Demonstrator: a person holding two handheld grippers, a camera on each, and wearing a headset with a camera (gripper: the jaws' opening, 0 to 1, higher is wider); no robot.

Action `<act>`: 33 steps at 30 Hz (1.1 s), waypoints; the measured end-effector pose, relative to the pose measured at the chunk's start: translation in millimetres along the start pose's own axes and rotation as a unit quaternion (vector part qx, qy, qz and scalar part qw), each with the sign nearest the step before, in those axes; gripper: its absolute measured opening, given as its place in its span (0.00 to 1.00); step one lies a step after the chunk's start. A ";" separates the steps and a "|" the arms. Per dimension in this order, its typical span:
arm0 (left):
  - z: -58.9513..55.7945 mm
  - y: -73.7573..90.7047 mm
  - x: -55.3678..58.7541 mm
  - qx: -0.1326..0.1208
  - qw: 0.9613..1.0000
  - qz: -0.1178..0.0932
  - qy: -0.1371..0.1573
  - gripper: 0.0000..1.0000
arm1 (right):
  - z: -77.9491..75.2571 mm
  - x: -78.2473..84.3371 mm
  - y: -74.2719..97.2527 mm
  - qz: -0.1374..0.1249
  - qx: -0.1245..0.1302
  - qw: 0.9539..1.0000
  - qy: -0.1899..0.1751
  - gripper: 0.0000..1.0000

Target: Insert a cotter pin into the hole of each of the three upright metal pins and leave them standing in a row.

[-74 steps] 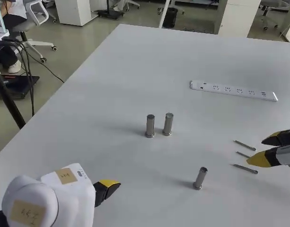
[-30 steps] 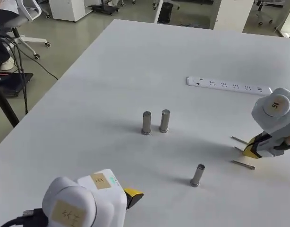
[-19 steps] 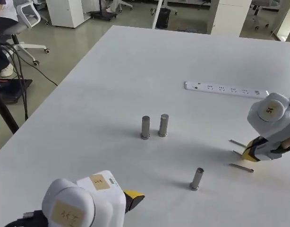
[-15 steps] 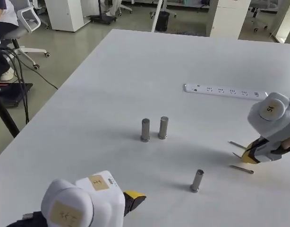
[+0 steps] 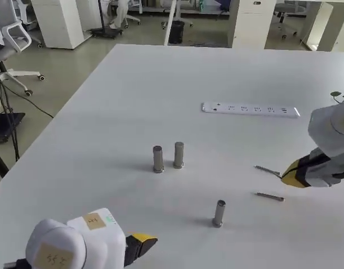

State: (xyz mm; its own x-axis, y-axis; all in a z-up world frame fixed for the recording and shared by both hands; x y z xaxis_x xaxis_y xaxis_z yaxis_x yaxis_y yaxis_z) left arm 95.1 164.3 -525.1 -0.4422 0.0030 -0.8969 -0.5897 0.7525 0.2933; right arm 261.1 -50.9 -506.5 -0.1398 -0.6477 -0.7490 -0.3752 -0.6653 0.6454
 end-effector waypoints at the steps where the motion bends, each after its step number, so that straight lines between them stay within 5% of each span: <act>1: 3.2 0.4 -2.6 -0.007 1.000 -0.005 -0.002 0.88 | 2.8 -2.2 5.2 -0.006 0.005 1.000 0.002 0.00; 8: 15.9 -2.2 -21.6 -0.027 0.999 -0.028 -0.008 0.79 | 22.4 -21.1 24.1 -0.074 0.024 0.996 0.050 0.00; 11: 20.1 -7.8 -34.2 -0.036 0.998 -0.055 0.013 0.72 | 36.2 -27.4 30.8 -0.099 0.031 0.992 0.069 0.00; 16: 15.8 -19.1 -54.8 -0.015 0.993 -0.099 0.068 0.57 | 59.3 -31.2 35.8 -0.124 0.049 0.987 0.088 0.00; 20: 12.6 -31.0 -59.5 0.007 0.991 -0.096 0.093 0.54 | 76.6 -33.7 37.7 -0.135 0.060 0.984 0.098 0.00; 23: 9.3 -38.6 -62.7 0.016 0.990 -0.094 0.100 0.46 | 84.9 -41.6 40.3 -0.167 0.072 0.980 0.081 0.00; 33: -23.9 -69.0 -72.5 0.096 0.984 -0.043 0.141 0.34 | 116.4 -50.7 43.3 -0.200 0.079 0.974 0.067 0.00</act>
State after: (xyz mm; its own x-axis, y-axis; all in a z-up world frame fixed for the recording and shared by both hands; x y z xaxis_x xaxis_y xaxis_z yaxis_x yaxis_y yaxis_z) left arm 151.7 96.4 -472.4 -0.5816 -0.2287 -0.7807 -0.5068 0.8525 0.1278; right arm 145.3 -3.6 -458.0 0.1633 -0.3971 -0.9031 -0.5123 -0.8165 0.2663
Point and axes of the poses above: the centre of the closed fingertips' face, and the gripper's own axes: y roughly backward along the fingers, z roughly to its left, x roughly out of its underside, the point moved 4 cm from there along y, roughly backward along the fingers, and after that the axes turned 14 degrees about -z, right-handed, at the moved point
